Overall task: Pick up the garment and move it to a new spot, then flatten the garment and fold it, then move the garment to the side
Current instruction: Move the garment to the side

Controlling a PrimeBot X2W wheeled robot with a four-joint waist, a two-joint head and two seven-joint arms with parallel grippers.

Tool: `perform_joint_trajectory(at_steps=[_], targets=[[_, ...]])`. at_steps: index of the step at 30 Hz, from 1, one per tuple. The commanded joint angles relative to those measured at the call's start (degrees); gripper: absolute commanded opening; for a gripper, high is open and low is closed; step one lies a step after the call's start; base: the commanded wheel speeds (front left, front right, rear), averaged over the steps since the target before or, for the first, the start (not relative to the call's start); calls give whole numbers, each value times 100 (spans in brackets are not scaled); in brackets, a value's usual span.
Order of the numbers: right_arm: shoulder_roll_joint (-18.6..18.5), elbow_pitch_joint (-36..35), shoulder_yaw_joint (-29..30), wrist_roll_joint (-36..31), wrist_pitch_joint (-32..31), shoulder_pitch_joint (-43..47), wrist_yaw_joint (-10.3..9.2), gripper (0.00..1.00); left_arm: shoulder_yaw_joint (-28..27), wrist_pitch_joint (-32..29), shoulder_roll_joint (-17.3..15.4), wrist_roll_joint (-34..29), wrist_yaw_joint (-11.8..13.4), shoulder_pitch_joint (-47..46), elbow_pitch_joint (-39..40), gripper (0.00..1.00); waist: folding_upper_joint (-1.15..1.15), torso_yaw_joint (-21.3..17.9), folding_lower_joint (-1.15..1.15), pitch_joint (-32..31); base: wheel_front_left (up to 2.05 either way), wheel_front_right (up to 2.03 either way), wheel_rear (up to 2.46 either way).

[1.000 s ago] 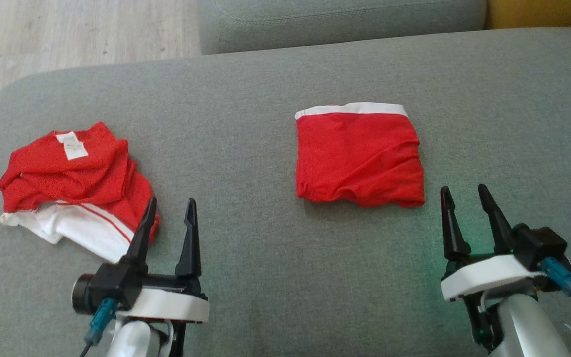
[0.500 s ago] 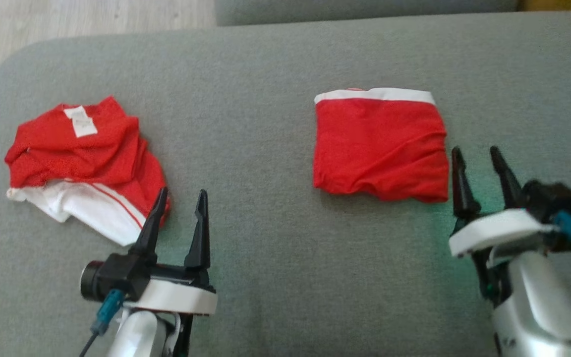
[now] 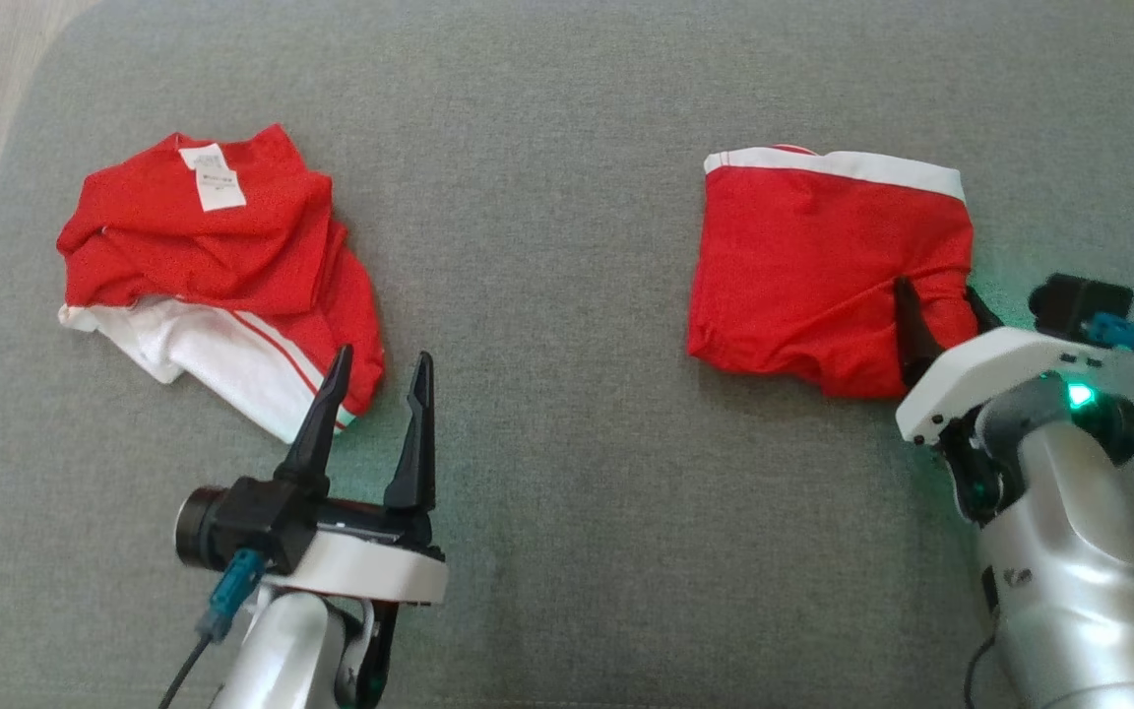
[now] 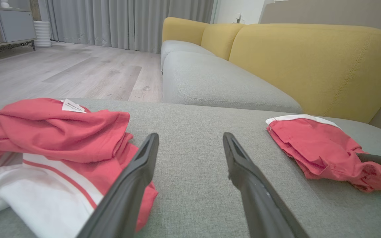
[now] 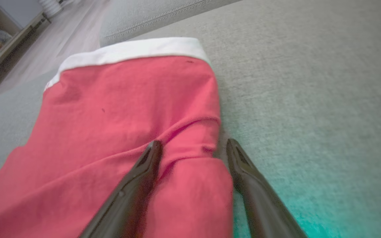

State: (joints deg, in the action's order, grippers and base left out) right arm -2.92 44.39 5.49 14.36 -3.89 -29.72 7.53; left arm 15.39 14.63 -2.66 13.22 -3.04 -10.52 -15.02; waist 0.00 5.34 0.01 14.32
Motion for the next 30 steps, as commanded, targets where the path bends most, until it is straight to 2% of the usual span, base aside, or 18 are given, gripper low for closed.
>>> perform_joint_trajectory(at_steps=[1,3,5,10,18,25,30], targets=[[-3,42,-266,-118,-107,-167,-4,100,-103,37,-21,32,26,-228,153,100,0,21,-1,11,0,0,0],[-48,179,-419,-217,-114,-219,-4,96,-100,37,-21,45,42,-233,158,100,0,19,-1,8,0,0,0],[-114,260,-548,-285,-73,-287,-4,0,-104,37,-21,43,53,-239,156,100,0,-2,-1,-2,0,0,0],[-364,339,-972,-405,132,-464,-4,0,-189,37,-21,25,64,-243,161,100,0,-118,-1,-96,0,0,0],[-1101,420,-1881,-409,239,-682,-4,0,-323,37,-21,-7,41,-140,174,100,0,-362,-1,-342,0,0,0],[-2231,233,-2790,-90,-15,-725,-4,0,-447,37,-21,-40,23,-121,228,100,0,-507,-1,-323,0,0,0],[-3168,242,-3036,-71,-88,-884,-4,0,-443,37,-21,-85,-19,-209,291,100,0,-527,-1,-82,0,0,0]])
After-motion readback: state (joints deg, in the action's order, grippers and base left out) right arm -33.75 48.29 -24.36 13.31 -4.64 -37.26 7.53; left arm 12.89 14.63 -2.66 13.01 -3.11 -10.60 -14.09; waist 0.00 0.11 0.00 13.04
